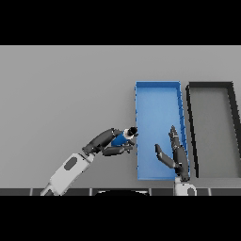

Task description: Pick up the blue pipe and place it into the blue bin.

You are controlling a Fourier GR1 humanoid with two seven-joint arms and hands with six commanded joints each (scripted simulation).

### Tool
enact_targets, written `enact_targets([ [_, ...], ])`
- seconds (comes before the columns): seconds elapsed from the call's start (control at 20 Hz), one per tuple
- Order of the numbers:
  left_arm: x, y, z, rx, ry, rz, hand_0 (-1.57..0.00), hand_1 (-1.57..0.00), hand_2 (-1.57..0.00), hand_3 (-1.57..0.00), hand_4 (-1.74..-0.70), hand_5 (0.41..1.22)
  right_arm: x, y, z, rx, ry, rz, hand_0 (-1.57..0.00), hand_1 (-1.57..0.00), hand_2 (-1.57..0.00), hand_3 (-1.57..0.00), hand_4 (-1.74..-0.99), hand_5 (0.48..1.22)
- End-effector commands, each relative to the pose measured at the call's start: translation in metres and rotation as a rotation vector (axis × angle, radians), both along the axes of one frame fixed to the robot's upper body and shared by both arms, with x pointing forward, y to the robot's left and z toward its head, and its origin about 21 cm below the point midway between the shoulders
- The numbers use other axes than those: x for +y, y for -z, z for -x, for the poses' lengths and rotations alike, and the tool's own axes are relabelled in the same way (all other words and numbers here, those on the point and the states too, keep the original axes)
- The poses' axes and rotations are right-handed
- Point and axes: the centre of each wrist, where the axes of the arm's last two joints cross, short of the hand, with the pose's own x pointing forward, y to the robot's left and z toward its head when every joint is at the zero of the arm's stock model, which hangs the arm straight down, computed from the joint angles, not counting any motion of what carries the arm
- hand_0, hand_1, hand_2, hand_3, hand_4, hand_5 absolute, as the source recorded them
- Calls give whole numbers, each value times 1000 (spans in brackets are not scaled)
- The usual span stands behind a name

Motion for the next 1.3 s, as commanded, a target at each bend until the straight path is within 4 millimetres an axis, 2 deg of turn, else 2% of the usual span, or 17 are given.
enact_targets([
  [0.0,1,-2,0,-4,-1,2,-1570,-1571,-1571,-1438,-1731,1220,-5,-2,-1,-20,-4,-12,1,1,1,1,-1191,619],
  [0.15,-6,-6,-5,-2,4,-5,-1571,-1571,-1571,-1440,-1731,1221,-10,-31,-9,-107,-117,-130,1,1,1,1,-1199,593],
  [0.3,-5,-4,-4,-7,2,-4,-1571,-1571,-1571,-1440,-1730,1221,-22,-64,-17,-143,-270,-143,1,1,1,1,-1232,550],
  [0.4,-2,-5,-2,-6,5,-7,-1571,-1571,-1571,-1440,-1731,1221,-18,-87,-23,-153,-377,-109,1,1,1,1,-1260,523],
  [0.55,-5,-4,-2,1,8,-15,-1571,-1571,-1571,-1439,-1731,1221,-6,-120,-30,-213,-530,-73,1,1,1,1,-1297,523],
  [0.7,-7,-8,-6,-9,0,-28,-1571,-1571,-1571,-1437,-1732,1221,2,-143,-40,-224,-633,-34,1,1,1,1,-1297,522],
  [0.75,-4,-3,-3,-9,3,-34,-1571,-1571,-1571,-1436,-1732,1221,6,-150,-43,-231,-667,-22,1,1,1,1,-1295,522],
  [0.95,-6,-1,-4,1,5,-22,-1571,-1571,-1571,-1437,-1732,1221,25,-168,-59,-249,-796,41,1,1,1,1,-1304,532],
  [1.15,-3,-4,-10,-18,29,6,-1571,-1571,-1571,-1469,-1730,1221,49,-176,-76,-263,-888,51,1,1,1,1,-1260,531],
  [1.25,-4,-4,-9,-7,37,11,-1571,-1571,-1571,-1494,-1732,1221,58,-173,-81,-243,-920,53,1,1,1,1,-1241,532],
])
